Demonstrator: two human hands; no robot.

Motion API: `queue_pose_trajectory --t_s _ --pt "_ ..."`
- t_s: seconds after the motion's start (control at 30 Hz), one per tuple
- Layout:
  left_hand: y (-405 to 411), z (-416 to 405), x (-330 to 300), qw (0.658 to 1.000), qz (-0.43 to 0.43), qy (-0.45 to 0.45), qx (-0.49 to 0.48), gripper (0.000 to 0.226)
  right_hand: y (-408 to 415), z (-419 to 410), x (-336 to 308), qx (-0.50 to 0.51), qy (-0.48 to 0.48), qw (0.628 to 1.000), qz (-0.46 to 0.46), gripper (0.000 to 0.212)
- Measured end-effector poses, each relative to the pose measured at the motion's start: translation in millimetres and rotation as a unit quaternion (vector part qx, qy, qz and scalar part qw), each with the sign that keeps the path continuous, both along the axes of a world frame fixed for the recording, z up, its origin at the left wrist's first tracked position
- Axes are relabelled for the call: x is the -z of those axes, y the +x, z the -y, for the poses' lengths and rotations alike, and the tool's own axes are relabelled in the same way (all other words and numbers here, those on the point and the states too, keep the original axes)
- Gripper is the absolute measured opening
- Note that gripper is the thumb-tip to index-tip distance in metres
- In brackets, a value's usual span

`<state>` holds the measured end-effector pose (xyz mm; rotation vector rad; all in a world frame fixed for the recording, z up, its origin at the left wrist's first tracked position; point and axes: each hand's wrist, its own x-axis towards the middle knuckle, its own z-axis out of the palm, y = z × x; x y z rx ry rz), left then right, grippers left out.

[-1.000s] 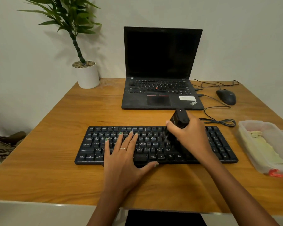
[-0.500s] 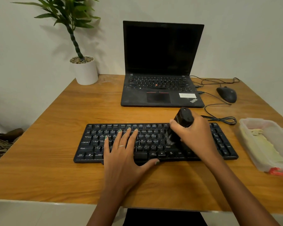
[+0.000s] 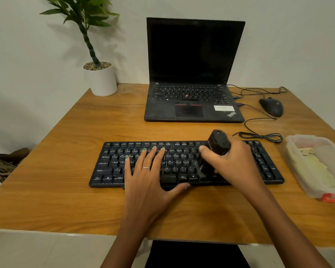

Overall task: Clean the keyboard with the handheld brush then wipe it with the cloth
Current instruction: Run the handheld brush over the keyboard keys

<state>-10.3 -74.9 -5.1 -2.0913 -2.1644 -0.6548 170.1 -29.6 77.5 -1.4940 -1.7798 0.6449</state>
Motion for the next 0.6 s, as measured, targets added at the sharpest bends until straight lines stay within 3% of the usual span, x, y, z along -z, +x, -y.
queue_pose_trajectory --t_s 0.07,0.2,0.33,0.47,0.6 --pt "1 0 -1 1.000 -0.003 0.000 -0.001 0.103 3 -2 0 0.033 0.024 0.999 -0.007 0.025" --pt "0 0 -1 1.000 -0.004 0.003 0.000 0.102 -5 10 2 -0.038 -0.013 0.999 -0.001 0.020" --pt "0 1 -1 1.000 -0.001 -0.002 0.000 0.103 7 0 -2 0.028 0.000 0.999 -0.021 0.023" --pt "0 1 -1 1.000 0.003 0.007 0.003 0.102 -8 16 -1 -0.059 -0.029 0.998 -0.005 0.021" --pt "1 2 -1 1.000 0.000 0.002 0.000 0.102 -5 5 0 0.013 0.029 1.000 -0.003 0.026"
